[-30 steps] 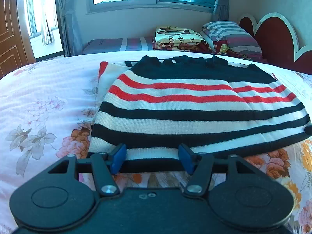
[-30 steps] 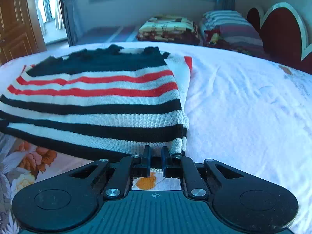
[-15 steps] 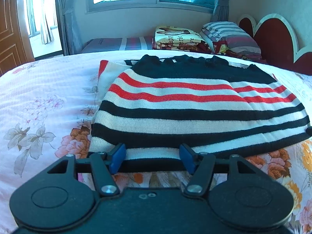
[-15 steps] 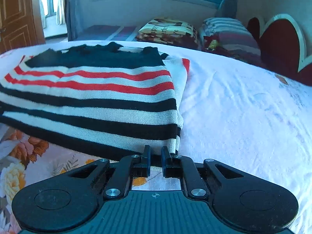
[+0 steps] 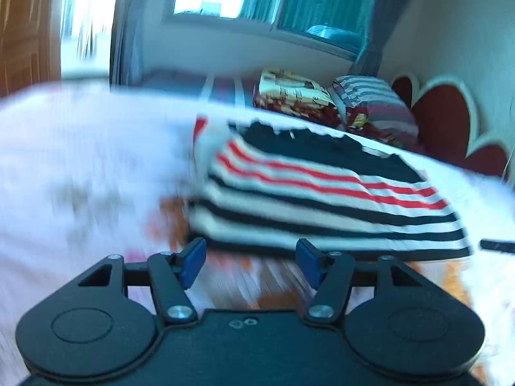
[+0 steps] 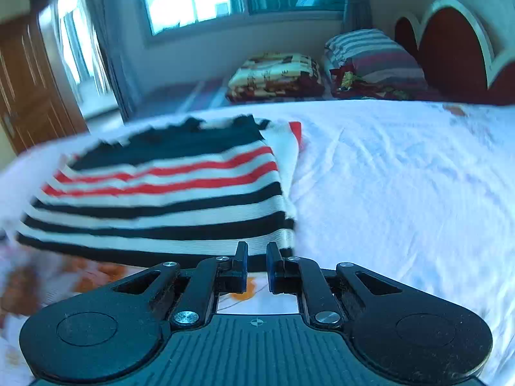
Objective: Fold small clothes
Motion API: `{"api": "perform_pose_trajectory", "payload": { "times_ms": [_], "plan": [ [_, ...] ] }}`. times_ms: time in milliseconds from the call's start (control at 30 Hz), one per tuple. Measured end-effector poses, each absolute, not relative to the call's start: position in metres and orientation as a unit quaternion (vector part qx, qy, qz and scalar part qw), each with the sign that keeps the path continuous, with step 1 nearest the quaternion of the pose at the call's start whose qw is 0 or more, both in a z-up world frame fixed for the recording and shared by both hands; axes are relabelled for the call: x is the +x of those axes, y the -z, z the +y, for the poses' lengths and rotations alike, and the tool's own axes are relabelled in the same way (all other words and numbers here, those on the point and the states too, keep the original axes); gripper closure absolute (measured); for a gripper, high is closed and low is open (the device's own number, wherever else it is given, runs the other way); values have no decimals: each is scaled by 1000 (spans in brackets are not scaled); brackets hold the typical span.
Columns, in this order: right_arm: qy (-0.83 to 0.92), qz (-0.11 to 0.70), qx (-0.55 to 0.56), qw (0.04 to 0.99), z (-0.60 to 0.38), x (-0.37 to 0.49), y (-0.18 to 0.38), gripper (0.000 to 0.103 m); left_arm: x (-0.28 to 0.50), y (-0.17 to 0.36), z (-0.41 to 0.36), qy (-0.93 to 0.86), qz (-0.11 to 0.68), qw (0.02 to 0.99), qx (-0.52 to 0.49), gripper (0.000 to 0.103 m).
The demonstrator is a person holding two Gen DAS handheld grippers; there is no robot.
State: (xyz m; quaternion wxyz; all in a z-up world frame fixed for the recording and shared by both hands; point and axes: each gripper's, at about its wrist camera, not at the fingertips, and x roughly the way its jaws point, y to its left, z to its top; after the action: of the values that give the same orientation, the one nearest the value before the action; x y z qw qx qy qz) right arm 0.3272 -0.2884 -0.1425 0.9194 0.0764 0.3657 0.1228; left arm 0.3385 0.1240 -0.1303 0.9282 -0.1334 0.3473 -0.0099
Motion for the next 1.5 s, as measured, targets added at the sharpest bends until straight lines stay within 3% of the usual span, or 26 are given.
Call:
{"api": "perform_pose_trajectory", "payload": {
  "times_ms": [67, 133, 500, 733, 867, 967, 1133, 1267, 1367, 1500],
  "plan": [
    [-133, 359, 100, 919, -285, 318, 136, 92, 332, 145, 133, 9, 355, 912, -206, 50],
    [-148, 351, 110, 918, -276, 311, 128, 92, 330, 161, 140, 14, 350, 895, -277, 64],
    [-196, 354, 104, 908, -220, 339, 121, 92, 380, 202, 169, -36, 264, 847, -461, 60],
    [-210, 358, 117, 902, -191, 390, 133, 92, 415, 210, 179, -35, 227, 849, -477, 63],
    [-217, 361, 110, 900, -170, 414, 141, 92, 432, 211, 183, -46, 235, 850, -469, 76],
    [-222, 367, 107, 897, -154, 426, 149, 92, 426, 209, 186, -43, 236, 853, -464, 81],
    [-237, 376, 97, 891, -134, 434, 158, 92, 426, 207, 199, -23, 243, 845, -476, 84],
    [-226, 395, 75, 888, -130, 438, 170, 95, 409, 201, 203, -4, 195, 844, -500, 86],
    [-227, 400, 82, 884, -132, 441, 172, 95, 413, 220, 202, -40, 237, 836, -493, 88],
    [-236, 397, 77, 884, -135, 442, 173, 96, 409, 220, 205, -31, 225, 833, -505, 87]
  ]
}}
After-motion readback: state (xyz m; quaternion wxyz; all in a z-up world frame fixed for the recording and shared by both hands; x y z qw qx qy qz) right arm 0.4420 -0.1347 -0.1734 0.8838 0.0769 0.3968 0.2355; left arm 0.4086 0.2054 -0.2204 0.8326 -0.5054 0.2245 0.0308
